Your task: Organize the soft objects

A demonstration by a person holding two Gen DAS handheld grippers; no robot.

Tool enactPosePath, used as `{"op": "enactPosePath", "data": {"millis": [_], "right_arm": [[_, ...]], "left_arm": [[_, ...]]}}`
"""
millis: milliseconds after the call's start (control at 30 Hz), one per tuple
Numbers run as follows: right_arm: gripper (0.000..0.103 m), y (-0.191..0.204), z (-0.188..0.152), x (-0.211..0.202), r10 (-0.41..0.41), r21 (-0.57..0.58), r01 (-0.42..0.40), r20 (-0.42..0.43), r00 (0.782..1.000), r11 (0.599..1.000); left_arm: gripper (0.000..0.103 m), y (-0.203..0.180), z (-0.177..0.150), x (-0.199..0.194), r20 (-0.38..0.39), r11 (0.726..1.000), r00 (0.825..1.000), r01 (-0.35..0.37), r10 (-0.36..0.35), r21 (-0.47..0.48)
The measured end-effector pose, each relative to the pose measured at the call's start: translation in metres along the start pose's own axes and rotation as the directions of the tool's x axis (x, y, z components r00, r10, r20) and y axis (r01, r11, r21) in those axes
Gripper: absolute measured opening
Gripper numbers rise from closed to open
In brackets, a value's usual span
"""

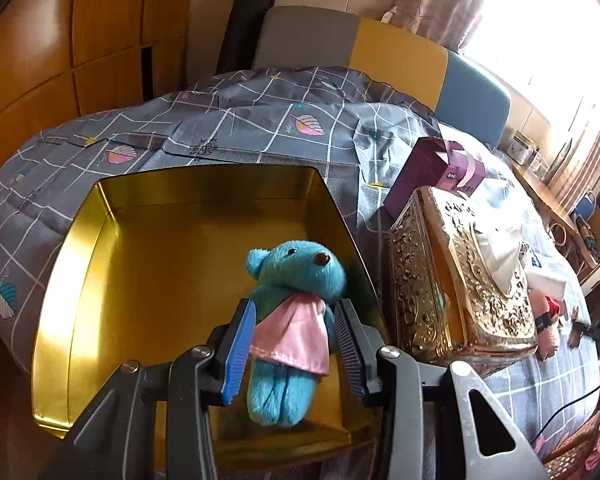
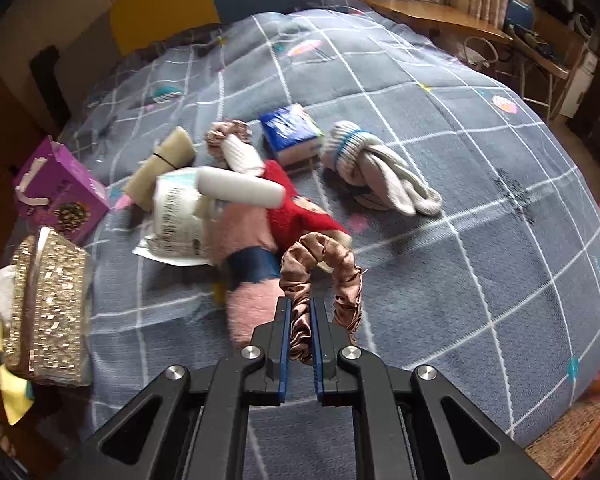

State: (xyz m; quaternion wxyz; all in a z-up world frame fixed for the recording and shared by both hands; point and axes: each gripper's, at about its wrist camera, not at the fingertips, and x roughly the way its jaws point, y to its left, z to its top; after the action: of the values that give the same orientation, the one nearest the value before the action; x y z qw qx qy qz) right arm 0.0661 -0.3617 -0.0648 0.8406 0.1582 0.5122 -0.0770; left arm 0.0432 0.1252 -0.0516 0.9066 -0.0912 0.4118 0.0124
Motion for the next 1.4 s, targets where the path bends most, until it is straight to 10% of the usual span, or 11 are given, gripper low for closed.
{"op": "enactPosePath", "data": {"millis": [400,633,867,1033,1400], "right_arm": [[0.01,0.16,0.064,-0.032,0.214,-0.229,-0.187,0.101,0.972,0.955],[0.01,0.302,0.044,-0.04,0.436,-0.449,-0.394,-0.011,0.9,0.802],[0.015,0.41,-0.003,-0.009,0.447,-0.557,-0.46,-0.171,0.878,0.692],[0.049,0.439,-0.023,0.009,0.452,-0.557,-0.474,-0.188,0.872,0.682],[0.065,0.416,-0.047,-0.007,0.438,-0.604,-0.39,-0.074,0.896,0.695]], "left_arm": [[0.041,0.006,-0.009,-0.016,0.021,0.998,0.998,-0.057,0.057,0.024],[0.041,0.021,-0.011,-0.023,0.032,0.997,0.997,-0.075,0.075,0.011],[0.041,0.05,-0.013,-0.025,0.03,0.993,0.994,-0.103,0.105,-0.058],[0.041,0.071,-0.018,-0.025,0.017,0.985,0.99,-0.136,0.138,-0.101],[0.041,0.069,-0.018,-0.034,0.05,0.986,0.989,-0.133,0.138,-0.097]]}}
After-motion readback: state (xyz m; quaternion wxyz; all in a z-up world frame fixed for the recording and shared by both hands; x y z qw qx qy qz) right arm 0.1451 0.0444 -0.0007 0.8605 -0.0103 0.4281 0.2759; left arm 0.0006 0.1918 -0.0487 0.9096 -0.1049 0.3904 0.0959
